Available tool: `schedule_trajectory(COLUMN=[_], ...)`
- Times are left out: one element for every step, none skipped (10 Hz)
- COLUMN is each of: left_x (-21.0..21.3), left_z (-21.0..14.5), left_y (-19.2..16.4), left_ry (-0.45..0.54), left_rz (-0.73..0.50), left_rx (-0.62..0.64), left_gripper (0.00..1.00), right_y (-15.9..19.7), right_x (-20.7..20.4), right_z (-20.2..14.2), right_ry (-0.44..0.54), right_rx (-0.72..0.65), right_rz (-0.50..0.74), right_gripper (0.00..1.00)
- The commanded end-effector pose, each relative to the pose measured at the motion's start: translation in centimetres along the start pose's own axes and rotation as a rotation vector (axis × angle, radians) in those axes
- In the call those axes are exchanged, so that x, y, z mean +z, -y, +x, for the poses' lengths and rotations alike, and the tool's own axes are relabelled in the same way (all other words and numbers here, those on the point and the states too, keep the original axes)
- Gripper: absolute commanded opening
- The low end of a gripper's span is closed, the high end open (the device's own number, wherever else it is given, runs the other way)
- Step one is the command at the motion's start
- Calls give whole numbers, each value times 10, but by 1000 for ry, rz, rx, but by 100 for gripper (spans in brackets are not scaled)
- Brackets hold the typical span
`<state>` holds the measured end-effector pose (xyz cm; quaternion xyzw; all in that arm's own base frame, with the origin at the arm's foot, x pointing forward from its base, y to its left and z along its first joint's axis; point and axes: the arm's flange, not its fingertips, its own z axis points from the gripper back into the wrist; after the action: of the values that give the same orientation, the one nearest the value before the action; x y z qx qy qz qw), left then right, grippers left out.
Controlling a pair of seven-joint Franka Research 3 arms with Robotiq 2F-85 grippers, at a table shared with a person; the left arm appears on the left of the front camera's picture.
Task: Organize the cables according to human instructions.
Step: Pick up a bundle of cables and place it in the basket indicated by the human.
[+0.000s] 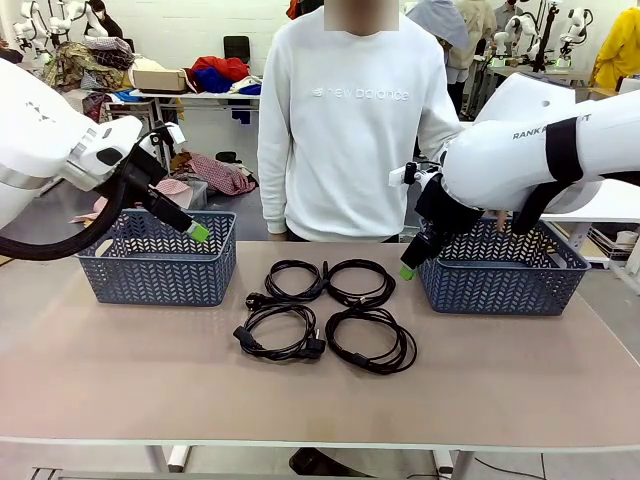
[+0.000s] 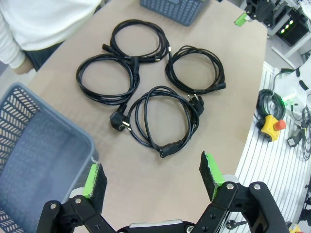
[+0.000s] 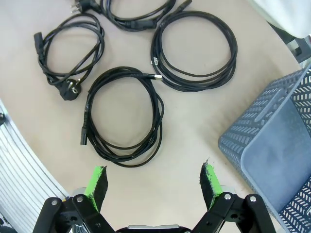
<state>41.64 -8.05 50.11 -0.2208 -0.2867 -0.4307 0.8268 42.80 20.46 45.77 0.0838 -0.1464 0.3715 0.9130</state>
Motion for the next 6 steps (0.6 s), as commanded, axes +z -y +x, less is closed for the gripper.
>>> schedule_trajectory(left_x=[0,0,0,0,0,0], left_z=[-2,-2,-2,-2,-2,-2], left_y=[0,0,0,0,0,0], left_ry=[24,24,24,24,24,24], left_rz=[-17,-17,-17,-17,-17,-17], left_rx=[-16,-16,-16,-16,-16,-16], left_gripper=[100,100,100,100,100,100], right_y=[0,-2,-4,-6,-7,-9], right_x=[0,-8,-16,-24,-36,-48], right_z=[0,8,13,16,18,21], right_ry=[0,-4,-7,-8,-18,-35], right_rx=[0,1,-3,-2,-8,-13], right_rz=[0,-13,-26,-27,-29,-13], right_gripper=[100,100,100,100,100,100])
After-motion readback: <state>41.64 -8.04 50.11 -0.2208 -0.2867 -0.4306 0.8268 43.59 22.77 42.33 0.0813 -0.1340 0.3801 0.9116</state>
